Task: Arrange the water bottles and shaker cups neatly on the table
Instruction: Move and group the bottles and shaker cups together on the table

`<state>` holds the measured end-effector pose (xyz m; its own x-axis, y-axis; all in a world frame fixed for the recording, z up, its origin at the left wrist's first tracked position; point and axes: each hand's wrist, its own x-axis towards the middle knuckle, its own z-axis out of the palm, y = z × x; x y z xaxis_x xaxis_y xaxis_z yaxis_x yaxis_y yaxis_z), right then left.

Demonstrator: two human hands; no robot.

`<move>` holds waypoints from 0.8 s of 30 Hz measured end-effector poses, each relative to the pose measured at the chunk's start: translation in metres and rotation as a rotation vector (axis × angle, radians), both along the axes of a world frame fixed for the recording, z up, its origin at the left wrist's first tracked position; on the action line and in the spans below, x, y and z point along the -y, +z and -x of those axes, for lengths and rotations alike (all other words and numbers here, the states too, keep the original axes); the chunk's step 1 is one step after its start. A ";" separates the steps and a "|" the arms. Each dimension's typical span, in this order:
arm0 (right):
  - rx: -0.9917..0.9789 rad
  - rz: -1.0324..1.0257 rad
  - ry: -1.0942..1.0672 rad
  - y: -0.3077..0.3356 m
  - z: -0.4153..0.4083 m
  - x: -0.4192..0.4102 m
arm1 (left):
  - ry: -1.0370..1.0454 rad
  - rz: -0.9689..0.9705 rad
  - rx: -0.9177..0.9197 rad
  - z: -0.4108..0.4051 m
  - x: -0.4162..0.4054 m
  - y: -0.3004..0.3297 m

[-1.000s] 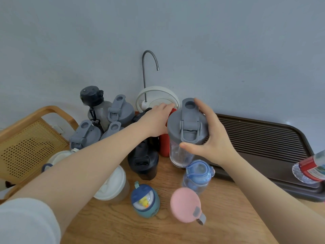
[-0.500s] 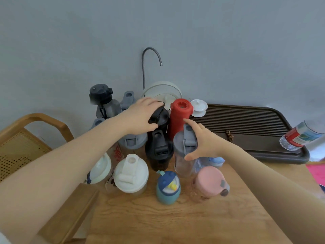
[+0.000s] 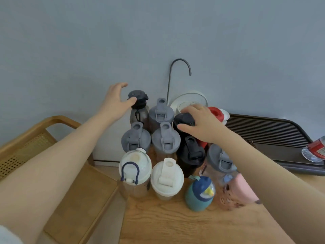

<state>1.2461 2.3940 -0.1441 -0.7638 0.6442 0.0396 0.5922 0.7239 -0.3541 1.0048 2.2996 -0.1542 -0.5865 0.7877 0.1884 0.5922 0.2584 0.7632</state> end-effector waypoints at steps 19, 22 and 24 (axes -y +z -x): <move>0.344 -0.040 -0.164 -0.051 0.124 -0.031 | -0.252 0.042 0.038 0.035 -0.049 -0.042; 0.351 -0.046 -0.165 -0.050 0.125 -0.033 | -0.271 0.054 0.018 0.033 -0.051 -0.039; 0.352 -0.055 -0.159 -0.051 0.125 -0.034 | -0.285 0.066 0.034 0.036 -0.052 -0.038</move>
<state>1.1209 2.4277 -0.1949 -0.6275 0.7601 -0.1688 0.7770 0.6253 -0.0725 0.9692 2.3516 -0.1923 -0.3449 0.9315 0.1151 0.6223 0.1352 0.7710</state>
